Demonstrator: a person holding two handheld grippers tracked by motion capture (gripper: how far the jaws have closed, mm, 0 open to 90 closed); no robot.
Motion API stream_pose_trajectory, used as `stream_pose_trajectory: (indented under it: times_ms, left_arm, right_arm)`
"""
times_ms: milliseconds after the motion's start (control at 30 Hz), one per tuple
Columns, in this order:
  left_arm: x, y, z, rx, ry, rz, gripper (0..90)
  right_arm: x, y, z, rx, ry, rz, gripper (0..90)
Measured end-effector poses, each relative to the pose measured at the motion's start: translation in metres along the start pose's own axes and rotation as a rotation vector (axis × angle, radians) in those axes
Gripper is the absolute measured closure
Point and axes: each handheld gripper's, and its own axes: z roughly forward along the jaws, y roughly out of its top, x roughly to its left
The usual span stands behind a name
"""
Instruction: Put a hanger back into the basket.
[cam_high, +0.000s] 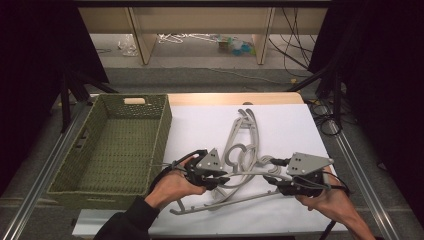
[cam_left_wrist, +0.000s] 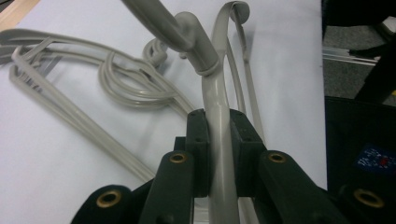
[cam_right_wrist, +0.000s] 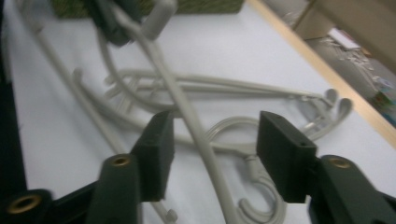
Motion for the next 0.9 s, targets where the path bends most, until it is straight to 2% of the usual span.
stream_pose_trajectory:
  times_ms: [33, 167, 200, 233, 300, 400, 433, 500, 533, 567, 600, 633, 667, 700, 767, 800, 833, 867, 900]
  left_arm:
    - [0.000, 0.000, 0.000, 0.000, 0.000, 0.000, 80.1]
    - [0.009, 0.002, -0.014, -0.007, 0.062, -0.049, 80.0]
    - [0.011, 0.002, -0.019, -0.011, 0.079, -0.059, 80.0]
    - [0.017, 0.004, -0.029, -0.024, 0.097, -0.087, 80.0]
    - [0.020, 0.006, -0.034, -0.029, 0.111, -0.095, 80.0]
    - [0.032, 0.011, -0.056, -0.065, 0.173, -0.145, 79.9]
    - [0.032, 0.011, -0.056, -0.065, 0.173, -0.145, 79.9]
    - [0.037, 0.014, -0.070, -0.087, 0.199, -0.160, 79.9]
    - [0.041, 0.017, -0.085, -0.109, 0.232, -0.164, 80.0]
    - [0.043, 0.019, -0.093, -0.114, 0.254, -0.162, 80.0]
    - [0.043, 0.019, -0.093, -0.114, 0.254, -0.162, 80.0]
    - [0.048, 0.021, -0.108, -0.120, 0.286, -0.161, 80.0]
    - [0.048, 0.021, -0.108, -0.120, 0.286, -0.161, 80.0]
    - [0.056, 0.020, -0.125, -0.127, 0.332, -0.166, 80.1]
    - [0.067, 0.014, -0.144, -0.141, 0.392, -0.181, 80.0]
    - [0.067, 0.014, -0.144, -0.141, 0.392, -0.181, 80.0]
    - [0.077, 0.005, -0.159, -0.141, 0.443, -0.201, 80.0]
    - [0.081, -0.001, -0.166, -0.146, 0.466, -0.208, 80.1]
    - [0.081, -0.001, -0.166, -0.146, 0.466, -0.208, 80.1]
  right_arm:
    - [-0.002, 0.000, -0.001, -0.005, -0.002, 0.019, 44.6]
    - [-0.004, -0.003, -0.005, -0.008, -0.020, 0.045, 41.4]
    - [-0.004, -0.004, -0.005, -0.014, -0.027, 0.061, 40.6]
    - [-0.003, -0.006, -0.005, -0.014, -0.014, 0.100, 39.5]
    - [-0.004, -0.006, -0.005, -0.019, -0.020, 0.109, 38.7]
    - [-0.002, -0.009, -0.002, -0.013, -0.008, 0.138, 38.5]
    - [-0.002, -0.009, -0.002, -0.013, -0.008, 0.138, 38.5]
    - [-0.002, -0.010, -0.001, -0.013, -0.010, 0.140, 38.4]
    - [-0.001, -0.011, -0.001, -0.002, 0.007, 0.155, 38.3]
    - [-0.001, -0.011, 0.000, -0.011, 0.007, 0.160, 38.3]
    - [-0.001, -0.011, 0.000, -0.011, 0.007, 0.160, 38.3]
    - [-0.001, -0.012, 0.001, -0.003, 0.011, 0.161, 38.1]
    - [-0.001, -0.013, 0.002, -0.005, 0.012, 0.160, 38.0]
    - [0.000, -0.013, 0.002, -0.004, 0.011, 0.163, 38.0]
    - [0.000, -0.014, 0.003, -0.001, 0.016, 0.173, 37.9]
    - [0.000, -0.014, 0.003, -0.001, 0.016, 0.173, 37.9]
    - [-0.001, -0.016, 0.003, -0.005, 0.012, 0.174, 37.5]
    - [-0.001, -0.016, 0.004, -0.011, 0.007, 0.178, 37.2]
    - [-0.001, -0.016, 0.004, -0.011, 0.007, 0.178, 37.2]
